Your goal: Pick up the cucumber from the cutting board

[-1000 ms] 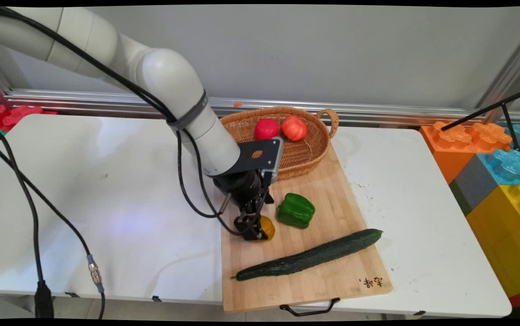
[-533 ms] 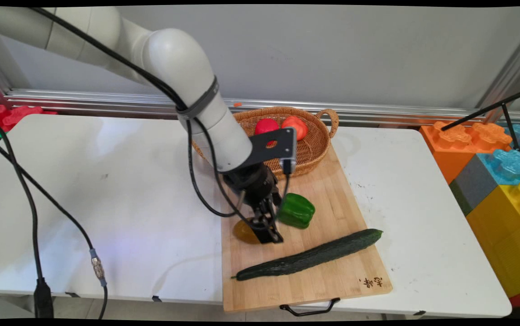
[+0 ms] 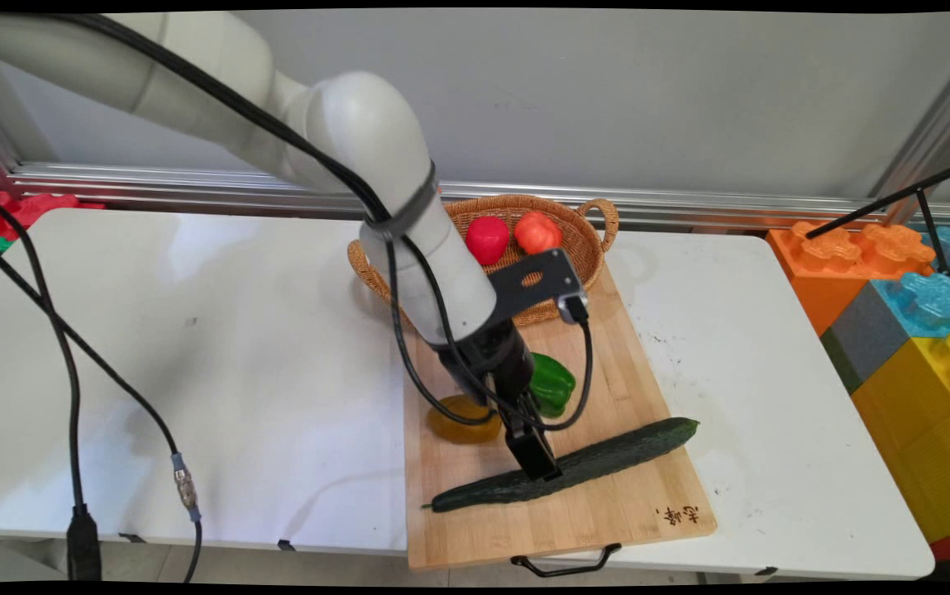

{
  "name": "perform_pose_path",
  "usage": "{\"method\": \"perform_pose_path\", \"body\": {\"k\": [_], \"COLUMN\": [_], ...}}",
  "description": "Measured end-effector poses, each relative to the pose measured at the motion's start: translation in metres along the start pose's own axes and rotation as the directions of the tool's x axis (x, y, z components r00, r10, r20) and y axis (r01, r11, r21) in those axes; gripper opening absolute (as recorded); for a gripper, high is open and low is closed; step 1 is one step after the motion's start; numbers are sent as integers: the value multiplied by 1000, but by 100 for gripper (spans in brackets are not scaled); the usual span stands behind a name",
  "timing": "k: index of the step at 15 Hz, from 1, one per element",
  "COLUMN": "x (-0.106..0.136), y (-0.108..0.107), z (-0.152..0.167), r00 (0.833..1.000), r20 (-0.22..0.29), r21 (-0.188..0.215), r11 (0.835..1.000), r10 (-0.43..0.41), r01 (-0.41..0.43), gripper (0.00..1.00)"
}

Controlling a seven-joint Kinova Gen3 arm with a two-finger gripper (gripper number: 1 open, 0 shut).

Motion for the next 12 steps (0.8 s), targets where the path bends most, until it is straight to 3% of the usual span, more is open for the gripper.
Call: {"method": "perform_pose_path", "body": {"k": [5, 12], "x": [-6, -7], "y": [0, 0], "z": [31, 55], "r00": [992, 976], "r20": [5, -3], "r21": [26, 25], "r11": [991, 976], "r10": [-129, -218], "r01": [129, 218], "gripper": [100, 100]}}
